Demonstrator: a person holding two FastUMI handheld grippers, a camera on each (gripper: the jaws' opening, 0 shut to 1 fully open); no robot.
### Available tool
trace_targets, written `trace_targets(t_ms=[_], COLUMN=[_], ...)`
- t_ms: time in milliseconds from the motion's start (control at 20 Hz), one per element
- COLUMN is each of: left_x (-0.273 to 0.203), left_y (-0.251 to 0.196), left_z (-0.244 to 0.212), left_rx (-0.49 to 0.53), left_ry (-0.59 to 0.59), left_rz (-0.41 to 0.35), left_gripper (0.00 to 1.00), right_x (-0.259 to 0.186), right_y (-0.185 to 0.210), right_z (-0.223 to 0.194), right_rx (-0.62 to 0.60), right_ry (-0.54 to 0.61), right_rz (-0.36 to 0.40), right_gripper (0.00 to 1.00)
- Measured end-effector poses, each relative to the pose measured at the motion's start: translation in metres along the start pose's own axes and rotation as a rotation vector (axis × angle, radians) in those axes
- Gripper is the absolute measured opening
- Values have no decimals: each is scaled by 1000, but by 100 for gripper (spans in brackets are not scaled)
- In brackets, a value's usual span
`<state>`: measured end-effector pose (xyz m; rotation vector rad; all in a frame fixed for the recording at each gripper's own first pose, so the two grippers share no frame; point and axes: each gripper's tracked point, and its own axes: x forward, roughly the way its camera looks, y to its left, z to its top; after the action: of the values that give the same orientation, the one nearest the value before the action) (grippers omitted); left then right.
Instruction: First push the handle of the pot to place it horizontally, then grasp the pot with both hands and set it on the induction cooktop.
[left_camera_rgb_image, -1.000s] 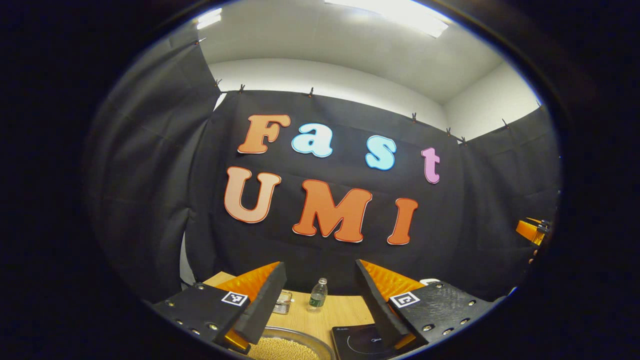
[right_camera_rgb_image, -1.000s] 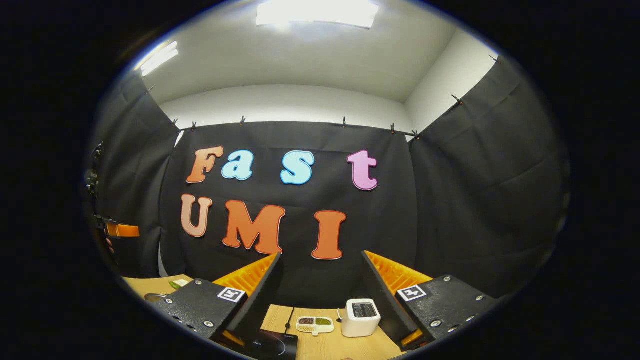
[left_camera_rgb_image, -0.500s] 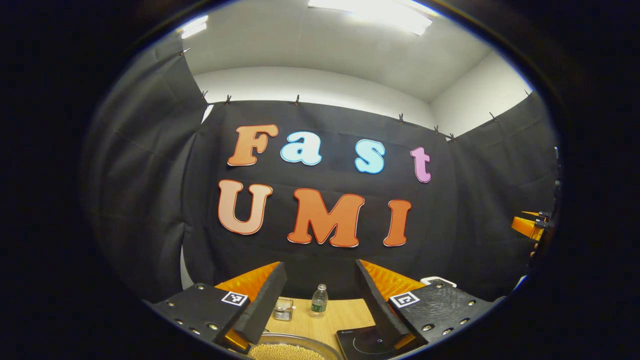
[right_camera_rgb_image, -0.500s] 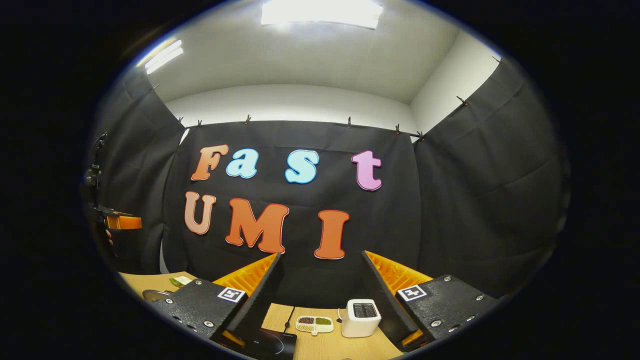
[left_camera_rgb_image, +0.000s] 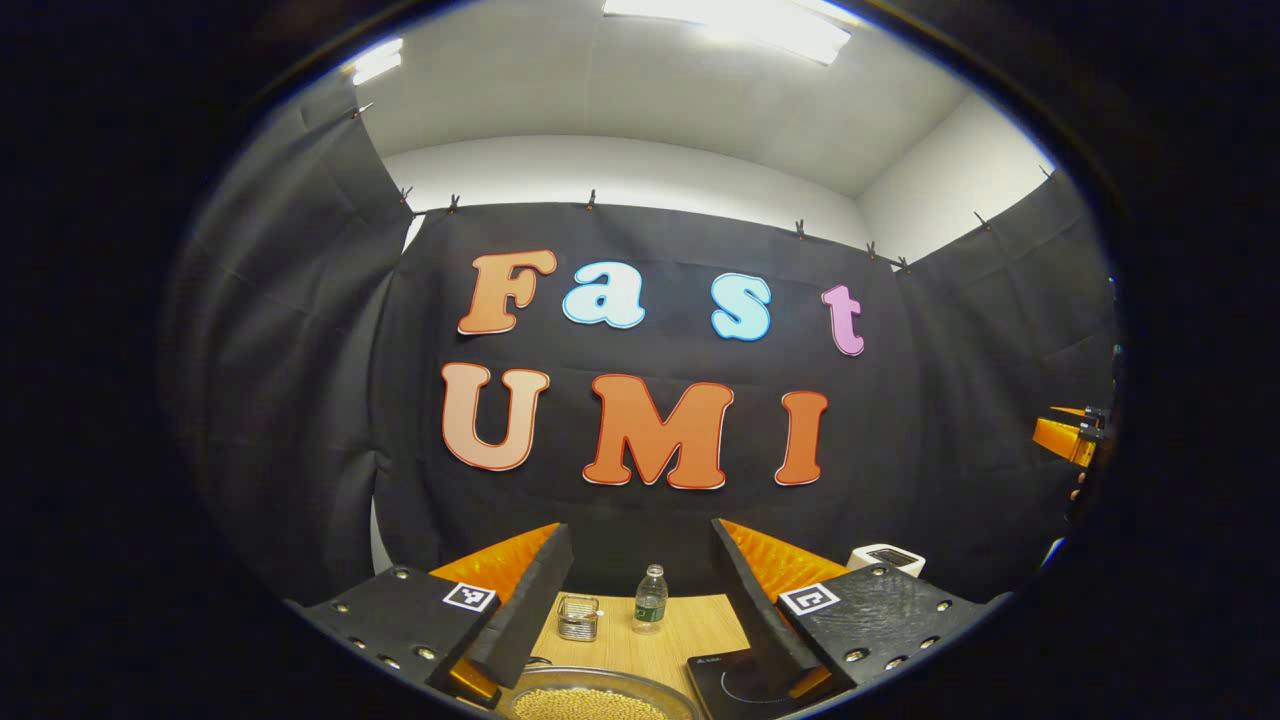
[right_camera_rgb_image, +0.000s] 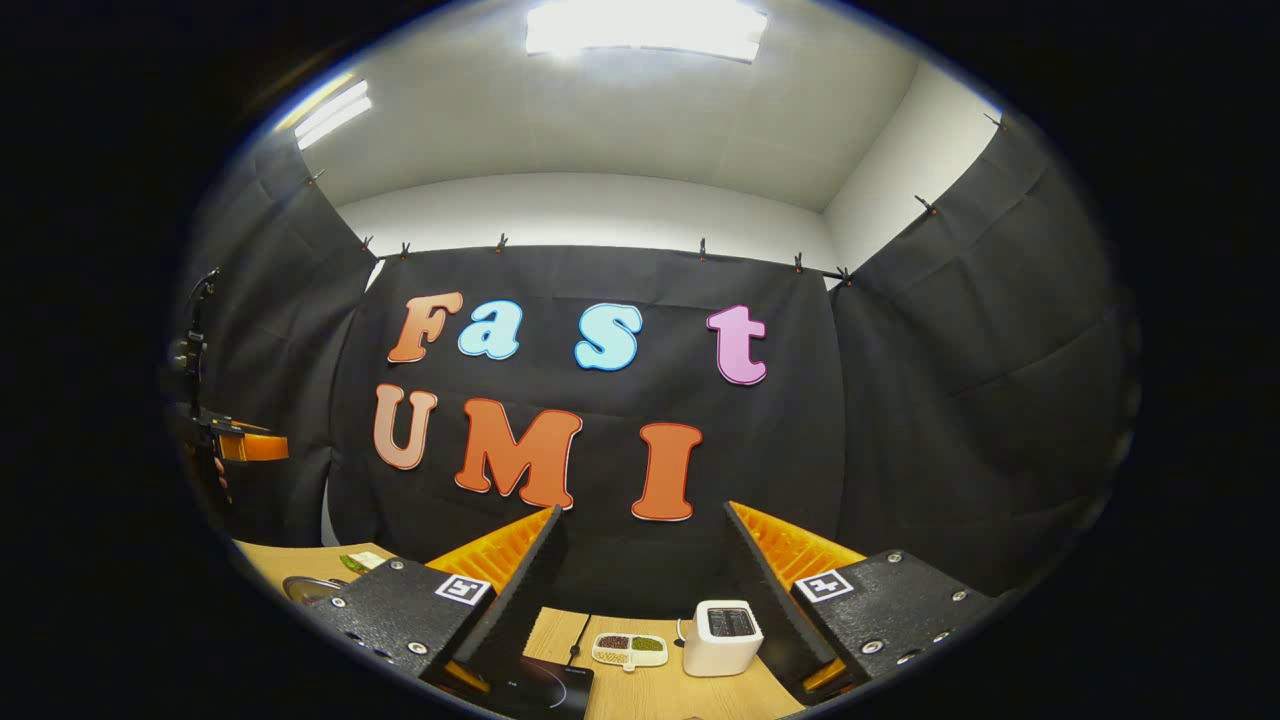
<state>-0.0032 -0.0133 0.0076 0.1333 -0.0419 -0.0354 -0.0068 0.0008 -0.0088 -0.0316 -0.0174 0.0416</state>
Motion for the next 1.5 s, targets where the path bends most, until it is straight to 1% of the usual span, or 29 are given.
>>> trace_targets(t_ms=[150,200,250,350,400,550,600,650,750,800,850,900,950,1000,1050,1200,1300,1500], left_x=[0,1,2,1,3,2,1,0,-5,-6,-9,-11,-16,-22,-27,-42,-55,-82], left_y=[1,0,-3,-11,-14,-21,-28,-34,-37,-37,-43,-46,-52,-54,-55,-47,-42,-30], left_z=[-9,-17,-24,-31,-33,-52,-63,-74,-96,-105,-116,-128,-139,-149,-156,-179,-203,-235], left_rx=[63,66,60,37,28,18,12,11,48,73,92,95,102,115,138,237,295,336], left_ry=[7,27,49,80,91,151,186,224,295,318,345,373,408,437,463,515,573,669], left_rz=[7,0,-10,-53,-79,-134,-167,-195,-222,-228,-254,-282,-309,-323,-341,-355,-375,-401], left_gripper=[87,87,87,88,91,75,66,59,36,26,17,16,10,10,6,5,5,5], right_x=[-1,-1,-1,-1,-2,-3,-3,-3,-3,-2,-3,-2,-3,-2,-2,-1,-2,-3], right_y=[2,3,4,4,3,1,1,1,3,5,5,6,6,8,11,18,26,44], right_z=[-1,-2,-4,-10,-12,-19,-21,-26,-33,-37,-40,-43,-46,-50,-54,-62,-65,-73], right_rx=[-11,-11,-11,-12,-14,-22,-26,-27,-29,-31,-34,-39,-42,-44,-47,-48,-43,-43], right_ry=[-13,-12,-10,1,6,9,11,16,28,32,33,34,36,40,45,52,50,52], right_rz=[0,2,5,6,5,-3,-6,-6,1,3,4,6,4,4,6,14,24,49], right_gripper=[95,97,95,95,95,95,95,95,95,95,95,95,95,95,95,95,95,95])
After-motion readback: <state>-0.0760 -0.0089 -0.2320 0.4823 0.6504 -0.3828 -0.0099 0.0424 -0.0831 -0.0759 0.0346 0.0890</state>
